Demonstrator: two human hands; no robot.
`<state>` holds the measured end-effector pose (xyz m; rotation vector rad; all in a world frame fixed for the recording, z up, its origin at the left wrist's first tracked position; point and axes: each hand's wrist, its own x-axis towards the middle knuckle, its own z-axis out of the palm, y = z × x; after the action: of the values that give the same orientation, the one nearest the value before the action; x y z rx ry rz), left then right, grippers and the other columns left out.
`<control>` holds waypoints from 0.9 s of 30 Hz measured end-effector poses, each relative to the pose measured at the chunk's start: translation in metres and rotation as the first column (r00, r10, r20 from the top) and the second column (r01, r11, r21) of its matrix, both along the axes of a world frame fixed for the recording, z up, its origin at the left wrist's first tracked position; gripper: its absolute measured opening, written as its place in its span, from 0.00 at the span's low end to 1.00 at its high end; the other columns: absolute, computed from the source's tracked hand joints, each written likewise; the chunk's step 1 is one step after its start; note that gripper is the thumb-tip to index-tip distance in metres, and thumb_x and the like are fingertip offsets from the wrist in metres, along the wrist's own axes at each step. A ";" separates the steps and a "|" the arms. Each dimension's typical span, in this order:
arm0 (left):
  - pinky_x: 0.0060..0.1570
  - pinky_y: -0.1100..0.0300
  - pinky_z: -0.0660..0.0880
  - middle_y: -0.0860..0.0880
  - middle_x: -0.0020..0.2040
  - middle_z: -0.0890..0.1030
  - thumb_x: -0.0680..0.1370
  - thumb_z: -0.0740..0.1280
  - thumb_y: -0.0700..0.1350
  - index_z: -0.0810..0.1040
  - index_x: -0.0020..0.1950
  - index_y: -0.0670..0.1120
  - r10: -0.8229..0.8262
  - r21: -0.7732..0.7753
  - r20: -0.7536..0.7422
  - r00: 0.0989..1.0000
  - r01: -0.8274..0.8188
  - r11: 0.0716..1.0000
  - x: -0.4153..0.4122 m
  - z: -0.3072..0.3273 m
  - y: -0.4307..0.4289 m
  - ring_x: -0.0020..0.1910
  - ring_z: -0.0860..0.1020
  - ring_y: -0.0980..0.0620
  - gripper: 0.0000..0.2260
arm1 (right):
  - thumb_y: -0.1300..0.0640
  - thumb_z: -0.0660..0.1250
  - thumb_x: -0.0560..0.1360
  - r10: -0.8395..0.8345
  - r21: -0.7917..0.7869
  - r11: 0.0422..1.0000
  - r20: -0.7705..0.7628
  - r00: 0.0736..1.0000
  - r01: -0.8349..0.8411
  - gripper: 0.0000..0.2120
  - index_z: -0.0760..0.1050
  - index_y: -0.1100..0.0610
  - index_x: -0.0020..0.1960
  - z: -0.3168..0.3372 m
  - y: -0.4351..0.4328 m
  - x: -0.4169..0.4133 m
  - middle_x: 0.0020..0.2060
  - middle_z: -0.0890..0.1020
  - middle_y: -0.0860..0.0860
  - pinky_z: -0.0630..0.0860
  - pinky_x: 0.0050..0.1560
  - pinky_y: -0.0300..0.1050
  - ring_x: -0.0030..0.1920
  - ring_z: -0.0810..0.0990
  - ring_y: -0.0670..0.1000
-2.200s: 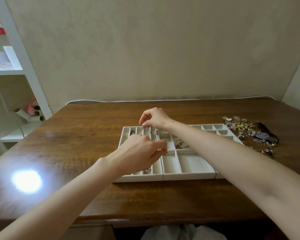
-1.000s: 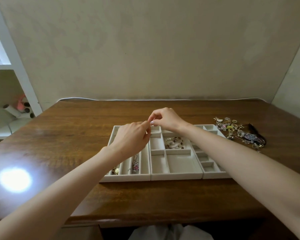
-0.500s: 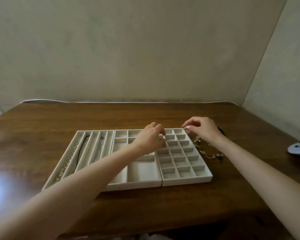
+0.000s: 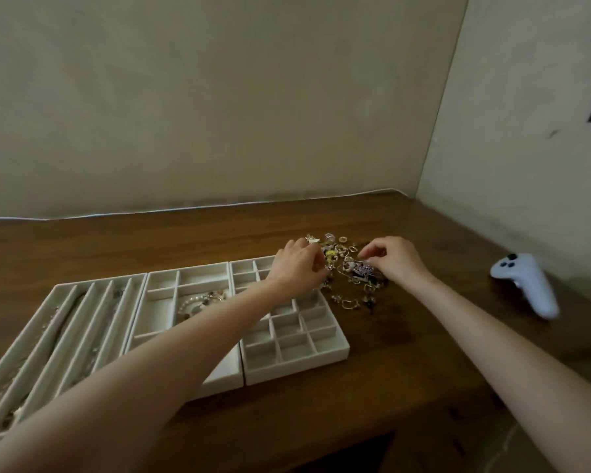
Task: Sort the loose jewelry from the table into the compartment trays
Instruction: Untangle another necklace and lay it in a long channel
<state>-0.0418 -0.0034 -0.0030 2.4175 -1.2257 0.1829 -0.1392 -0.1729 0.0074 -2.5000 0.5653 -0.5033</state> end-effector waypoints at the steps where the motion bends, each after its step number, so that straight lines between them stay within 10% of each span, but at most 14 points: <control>1: 0.58 0.54 0.70 0.47 0.56 0.74 0.77 0.64 0.51 0.75 0.55 0.47 -0.004 0.006 0.001 1.000 0.004 1.000 0.000 -0.001 -0.002 0.56 0.70 0.49 0.11 | 0.60 0.68 0.75 -0.020 -0.019 1.000 -0.017 1.000 0.019 0.06 0.81 0.54 0.50 -0.001 -0.003 0.001 0.56 0.80 0.51 0.69 0.55 0.40 0.58 0.75 0.49; 12: 0.58 0.56 0.68 0.48 0.56 0.73 0.78 0.63 0.47 0.75 0.56 0.48 -0.050 -0.021 -0.016 0.999 0.050 0.999 0.005 -0.010 -0.002 0.57 0.69 0.50 0.09 | 0.53 0.71 0.73 -0.078 -0.088 0.994 -0.194 0.978 0.061 0.03 0.79 0.52 0.44 -0.013 -0.012 0.011 0.48 0.82 0.48 0.72 0.45 0.43 0.47 0.77 0.46; 19: 0.56 0.55 0.73 0.48 0.55 0.76 0.78 0.63 0.44 0.76 0.54 0.45 -0.089 -0.102 -0.115 0.989 0.077 0.992 0.002 -0.005 -0.010 0.55 0.73 0.50 0.07 | 0.58 0.70 0.73 -0.045 0.415 0.910 0.148 0.988 -0.020 0.03 0.76 0.57 0.43 0.011 -0.017 0.009 0.41 0.81 0.51 0.73 0.41 0.39 0.40 0.79 0.47; 27: 0.52 0.59 0.76 0.49 0.55 0.79 0.75 0.68 0.39 0.73 0.58 0.44 -0.130 -0.291 -0.336 0.933 0.029 0.956 0.001 0.013 -0.020 0.53 0.77 0.52 0.13 | 0.58 0.69 0.75 0.000 0.547 0.809 0.363 0.932 -0.213 0.05 0.74 0.58 0.44 0.034 -0.007 0.018 0.40 0.81 0.57 0.77 0.36 0.41 0.38 0.81 0.52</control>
<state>-0.0411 -0.0237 0.0097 2.0391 -1.0516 -0.0938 -0.1211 -0.1797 0.0417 -1.7902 0.3595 -0.6045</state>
